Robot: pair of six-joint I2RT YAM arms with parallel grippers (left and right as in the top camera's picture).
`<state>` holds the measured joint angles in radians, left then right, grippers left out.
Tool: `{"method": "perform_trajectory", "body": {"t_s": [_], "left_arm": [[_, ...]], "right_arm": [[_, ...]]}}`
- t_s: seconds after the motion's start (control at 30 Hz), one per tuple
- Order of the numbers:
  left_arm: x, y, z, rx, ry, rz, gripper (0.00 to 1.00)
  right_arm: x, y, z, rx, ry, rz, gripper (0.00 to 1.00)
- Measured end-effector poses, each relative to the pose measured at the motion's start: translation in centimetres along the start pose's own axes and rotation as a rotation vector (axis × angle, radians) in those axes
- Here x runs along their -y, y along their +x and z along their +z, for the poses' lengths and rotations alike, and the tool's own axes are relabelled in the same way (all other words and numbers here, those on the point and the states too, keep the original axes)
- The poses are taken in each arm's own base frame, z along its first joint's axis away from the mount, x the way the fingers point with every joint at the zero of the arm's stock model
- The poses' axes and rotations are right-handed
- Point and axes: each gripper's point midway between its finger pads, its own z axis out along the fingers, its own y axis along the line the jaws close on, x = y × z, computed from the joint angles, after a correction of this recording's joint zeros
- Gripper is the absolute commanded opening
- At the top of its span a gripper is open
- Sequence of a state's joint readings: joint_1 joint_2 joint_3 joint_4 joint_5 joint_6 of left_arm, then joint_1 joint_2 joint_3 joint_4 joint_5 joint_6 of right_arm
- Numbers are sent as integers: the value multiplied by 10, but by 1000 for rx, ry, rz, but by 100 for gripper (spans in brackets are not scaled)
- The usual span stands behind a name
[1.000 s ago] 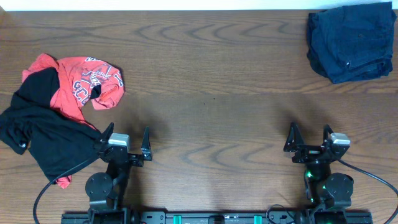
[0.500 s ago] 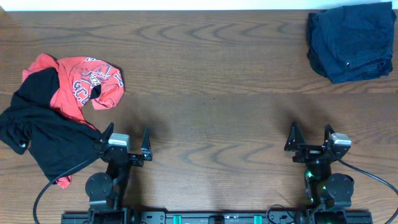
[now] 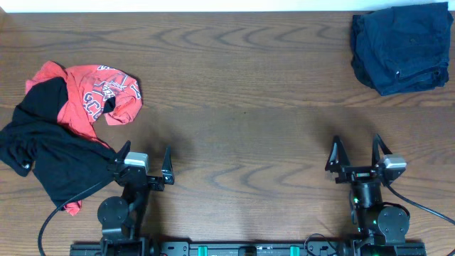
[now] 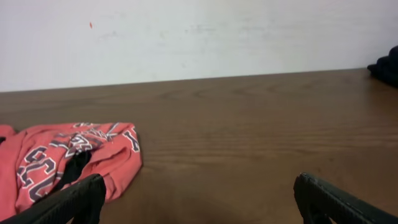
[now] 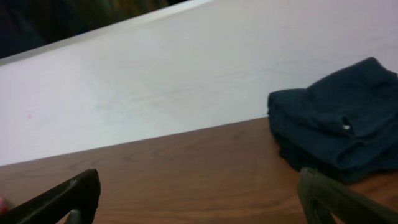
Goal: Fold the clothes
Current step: 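Reach the left gripper to the red T-shirt and grasp it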
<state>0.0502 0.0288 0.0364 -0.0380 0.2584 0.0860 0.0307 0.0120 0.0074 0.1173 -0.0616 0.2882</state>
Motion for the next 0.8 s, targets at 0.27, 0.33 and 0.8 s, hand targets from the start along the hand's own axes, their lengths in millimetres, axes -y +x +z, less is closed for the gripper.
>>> {"method": "perform_trajectory", "body": {"t_s": [0.27, 0.33, 0.8], "left_arm": [[-1, -3, 4, -86, 2, -18, 98], [-2, -12, 7, -106, 2, -22, 98], [-8, -53, 34, -481, 9, -99, 98]], "right_arm": [[-9, -2, 1, -20, -41, 0, 99], [-11, -7, 3, -28, -45, 1, 99], [-29, -20, 47, -349, -66, -58, 99]]}}
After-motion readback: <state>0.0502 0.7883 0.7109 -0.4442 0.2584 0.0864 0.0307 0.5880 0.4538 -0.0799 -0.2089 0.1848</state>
